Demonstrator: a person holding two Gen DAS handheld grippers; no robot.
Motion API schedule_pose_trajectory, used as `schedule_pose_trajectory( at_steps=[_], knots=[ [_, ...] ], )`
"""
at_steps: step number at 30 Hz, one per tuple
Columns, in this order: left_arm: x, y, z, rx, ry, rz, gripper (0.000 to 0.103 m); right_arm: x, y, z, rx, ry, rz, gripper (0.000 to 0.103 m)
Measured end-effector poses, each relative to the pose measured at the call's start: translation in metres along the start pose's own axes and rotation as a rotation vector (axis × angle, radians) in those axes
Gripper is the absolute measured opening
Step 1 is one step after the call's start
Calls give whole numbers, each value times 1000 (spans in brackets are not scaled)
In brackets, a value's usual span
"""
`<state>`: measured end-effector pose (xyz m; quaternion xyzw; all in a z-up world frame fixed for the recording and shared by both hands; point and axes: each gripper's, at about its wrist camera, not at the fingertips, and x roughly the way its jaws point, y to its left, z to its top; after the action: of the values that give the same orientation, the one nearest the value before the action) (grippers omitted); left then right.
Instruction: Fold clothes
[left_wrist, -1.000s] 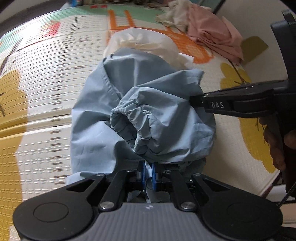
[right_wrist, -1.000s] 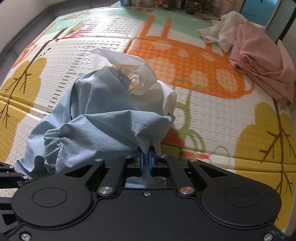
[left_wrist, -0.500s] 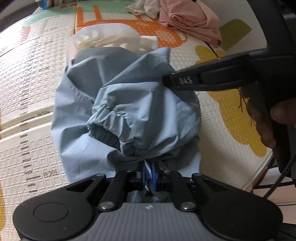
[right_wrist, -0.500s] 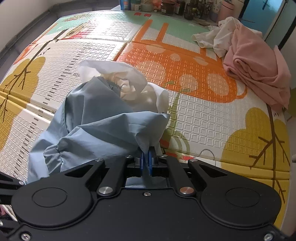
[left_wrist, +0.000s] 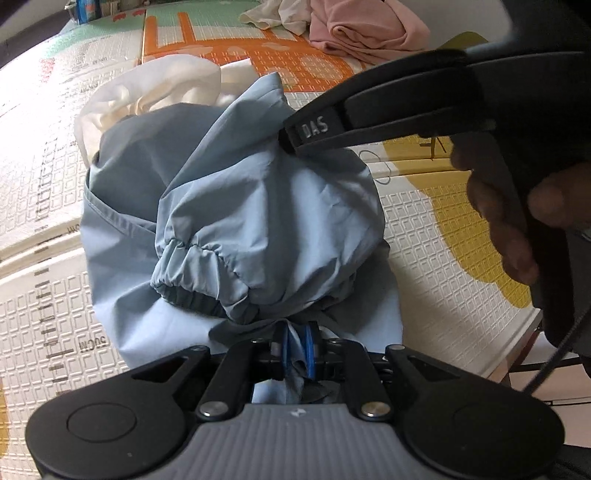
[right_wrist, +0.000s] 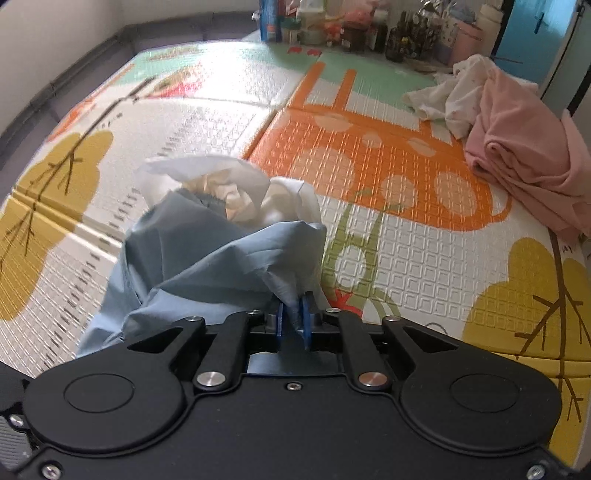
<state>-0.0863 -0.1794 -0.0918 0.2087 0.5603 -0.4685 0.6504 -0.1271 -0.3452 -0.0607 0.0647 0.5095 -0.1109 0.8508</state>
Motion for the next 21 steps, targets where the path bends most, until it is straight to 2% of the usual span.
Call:
schedule_pose_trajectory(
  at_steps=[4,6,9,13,15,21],
  knots=[
    [-17,-7,1,34,-56,24,23,-17,2,-1,7,-38,2,18],
    [-26,-12,3,48,-86,30,34,-29,2,-1,10,-60,11,22],
    [-39,-15,5,62,-115,29,39,-44,6,-2,8,-84,26,25],
    [-50,-3,4,78,-137,66,46,-59,11,-5,8,-94,64,26],
    [-54,3,5,84,-141,73,52,-63,14,-9,6,-90,85,30],
    [-48,12,0,121,-151,69,58,-67,28,-19,3,-76,143,32]
  ],
)
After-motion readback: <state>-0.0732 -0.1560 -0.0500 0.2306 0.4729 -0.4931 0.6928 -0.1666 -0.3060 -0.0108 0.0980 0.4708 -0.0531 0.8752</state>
